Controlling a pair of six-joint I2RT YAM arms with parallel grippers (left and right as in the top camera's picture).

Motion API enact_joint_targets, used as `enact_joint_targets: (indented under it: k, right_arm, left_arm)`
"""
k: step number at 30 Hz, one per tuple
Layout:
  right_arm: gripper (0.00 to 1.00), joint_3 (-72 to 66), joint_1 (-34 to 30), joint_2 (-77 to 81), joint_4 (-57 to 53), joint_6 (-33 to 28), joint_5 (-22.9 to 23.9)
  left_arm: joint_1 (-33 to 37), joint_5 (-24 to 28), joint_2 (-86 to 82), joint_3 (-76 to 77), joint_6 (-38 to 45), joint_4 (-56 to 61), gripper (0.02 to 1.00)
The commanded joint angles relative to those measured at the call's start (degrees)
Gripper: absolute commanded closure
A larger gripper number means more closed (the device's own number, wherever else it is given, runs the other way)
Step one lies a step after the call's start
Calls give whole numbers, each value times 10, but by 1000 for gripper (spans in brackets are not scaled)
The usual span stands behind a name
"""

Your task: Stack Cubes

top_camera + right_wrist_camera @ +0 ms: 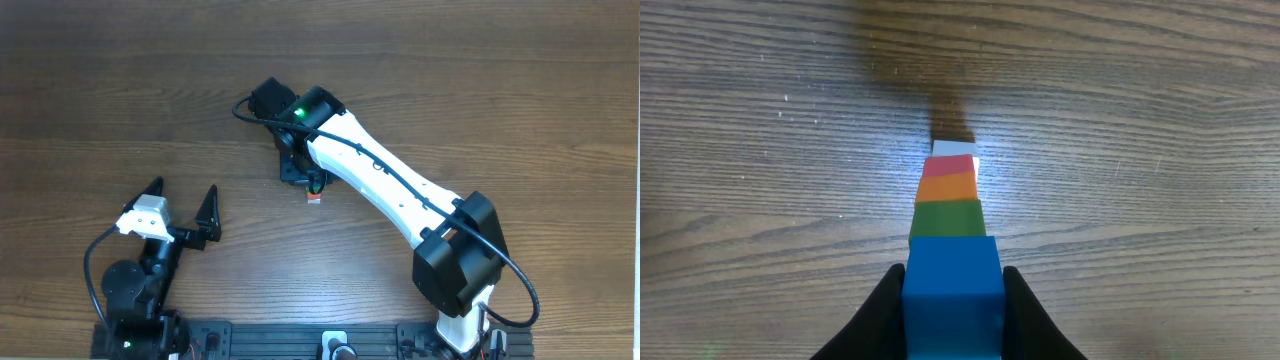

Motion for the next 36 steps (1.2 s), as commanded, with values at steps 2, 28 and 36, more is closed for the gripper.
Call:
enact_joint_targets:
  k: [2, 28, 36]
  right_arm:
    - [847, 2, 4, 10, 2, 9, 12]
    - [586, -14, 4, 10, 14, 14, 6]
    - [7, -14, 4, 10, 16, 13, 6]
  left_arm:
    - [-2, -3, -4, -3, 9, -1, 20]
    - [-2, -3, -4, -3, 9, -1, 20]
    - [-2, -3, -4, -3, 9, -1, 20]
